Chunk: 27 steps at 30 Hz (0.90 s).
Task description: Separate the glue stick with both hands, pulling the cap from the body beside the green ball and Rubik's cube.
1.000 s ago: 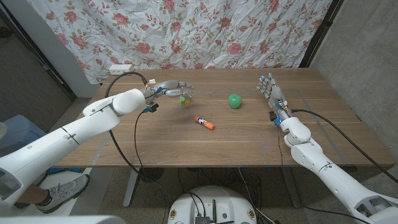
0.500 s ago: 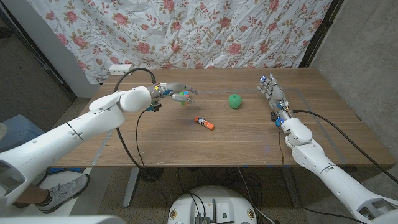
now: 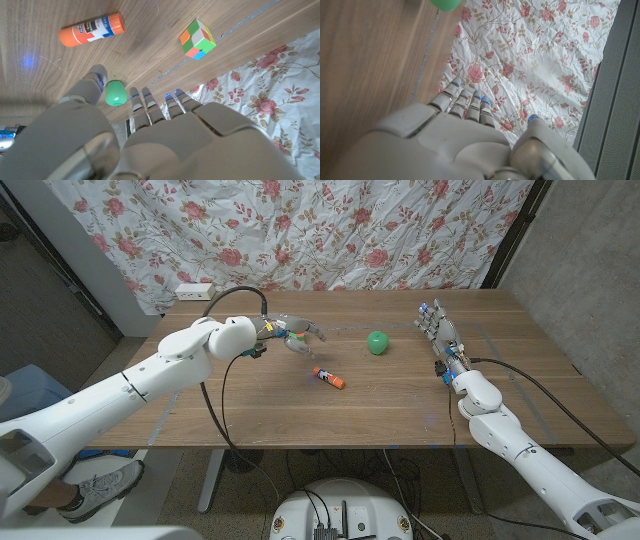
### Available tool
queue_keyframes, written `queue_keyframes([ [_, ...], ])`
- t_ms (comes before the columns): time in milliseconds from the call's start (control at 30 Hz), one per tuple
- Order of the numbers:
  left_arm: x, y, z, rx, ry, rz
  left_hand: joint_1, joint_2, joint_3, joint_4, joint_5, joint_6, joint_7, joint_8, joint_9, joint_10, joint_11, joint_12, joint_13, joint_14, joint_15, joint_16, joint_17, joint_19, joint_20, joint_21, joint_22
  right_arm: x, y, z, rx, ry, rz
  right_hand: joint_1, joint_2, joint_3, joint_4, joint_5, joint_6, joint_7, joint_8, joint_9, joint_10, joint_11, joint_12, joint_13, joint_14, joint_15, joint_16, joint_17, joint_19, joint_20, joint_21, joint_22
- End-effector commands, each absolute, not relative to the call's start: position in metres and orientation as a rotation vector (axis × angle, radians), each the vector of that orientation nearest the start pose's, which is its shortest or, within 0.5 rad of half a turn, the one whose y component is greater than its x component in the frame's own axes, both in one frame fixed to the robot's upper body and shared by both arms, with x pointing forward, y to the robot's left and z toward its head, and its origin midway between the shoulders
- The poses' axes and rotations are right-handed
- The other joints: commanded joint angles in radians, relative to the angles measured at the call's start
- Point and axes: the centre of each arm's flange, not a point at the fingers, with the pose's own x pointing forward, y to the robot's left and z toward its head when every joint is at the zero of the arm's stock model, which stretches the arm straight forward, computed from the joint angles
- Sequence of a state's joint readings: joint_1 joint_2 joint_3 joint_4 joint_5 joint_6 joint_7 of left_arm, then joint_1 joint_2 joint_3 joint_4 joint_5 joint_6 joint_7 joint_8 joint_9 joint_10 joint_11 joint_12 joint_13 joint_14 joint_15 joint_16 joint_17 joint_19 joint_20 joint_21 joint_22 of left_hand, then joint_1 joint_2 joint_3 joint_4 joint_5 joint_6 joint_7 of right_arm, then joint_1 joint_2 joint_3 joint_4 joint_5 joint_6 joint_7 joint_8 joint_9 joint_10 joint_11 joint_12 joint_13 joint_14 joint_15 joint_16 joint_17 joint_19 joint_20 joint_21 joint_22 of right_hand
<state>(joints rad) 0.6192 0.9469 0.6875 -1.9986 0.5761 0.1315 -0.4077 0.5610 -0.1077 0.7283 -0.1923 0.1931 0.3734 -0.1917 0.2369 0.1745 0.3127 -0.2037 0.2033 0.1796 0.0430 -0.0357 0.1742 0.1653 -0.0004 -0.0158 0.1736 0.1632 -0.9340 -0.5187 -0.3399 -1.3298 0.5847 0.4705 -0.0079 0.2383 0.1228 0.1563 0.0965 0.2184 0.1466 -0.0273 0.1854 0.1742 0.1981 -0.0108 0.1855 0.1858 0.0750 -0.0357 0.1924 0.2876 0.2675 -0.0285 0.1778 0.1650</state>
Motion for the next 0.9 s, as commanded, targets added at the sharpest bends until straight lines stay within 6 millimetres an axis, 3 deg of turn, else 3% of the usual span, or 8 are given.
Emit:
queue_keyframes([
  [33, 0.547, 0.157, 0.053, 1.907, -0.615, -0.262, 0.019, -0.007, -0.004, 0.000, 0.003, 0.006, -0.005, 0.003, 0.006, 0.010, -0.007, -0.003, 0.002, -0.001, -0.061, 0.006, 0.003, -0.013, -0.004, 0.001, 0.003, 0.624, -0.303, -0.045, 0.019, -0.720, 0.153, -0.007, 0.005, 0.003, -0.004, 0.002, 0.009, -0.002, 0.003, 0.002, -0.005, 0.003, 0.004, 0.001, 0.005, 0.001, 0.005, 0.000, -0.001, 0.001, 0.007, 0.002],
  [900, 0.543, 0.135, 0.013, 1.976, -0.607, -0.141, 0.068, -0.044, -0.024, 0.003, -0.005, 0.019, -0.019, 0.004, 0.006, 0.055, -0.012, -0.002, 0.002, 0.020, -0.056, 0.012, 0.003, -0.033, 0.013, 0.004, 0.004, 0.621, -0.303, -0.046, 0.027, -0.720, 0.157, -0.010, 0.006, 0.008, -0.008, 0.000, 0.012, -0.002, 0.003, 0.003, -0.006, 0.003, 0.005, 0.001, 0.005, 0.001, 0.007, -0.008, 0.000, 0.002, 0.008, 0.002],
])
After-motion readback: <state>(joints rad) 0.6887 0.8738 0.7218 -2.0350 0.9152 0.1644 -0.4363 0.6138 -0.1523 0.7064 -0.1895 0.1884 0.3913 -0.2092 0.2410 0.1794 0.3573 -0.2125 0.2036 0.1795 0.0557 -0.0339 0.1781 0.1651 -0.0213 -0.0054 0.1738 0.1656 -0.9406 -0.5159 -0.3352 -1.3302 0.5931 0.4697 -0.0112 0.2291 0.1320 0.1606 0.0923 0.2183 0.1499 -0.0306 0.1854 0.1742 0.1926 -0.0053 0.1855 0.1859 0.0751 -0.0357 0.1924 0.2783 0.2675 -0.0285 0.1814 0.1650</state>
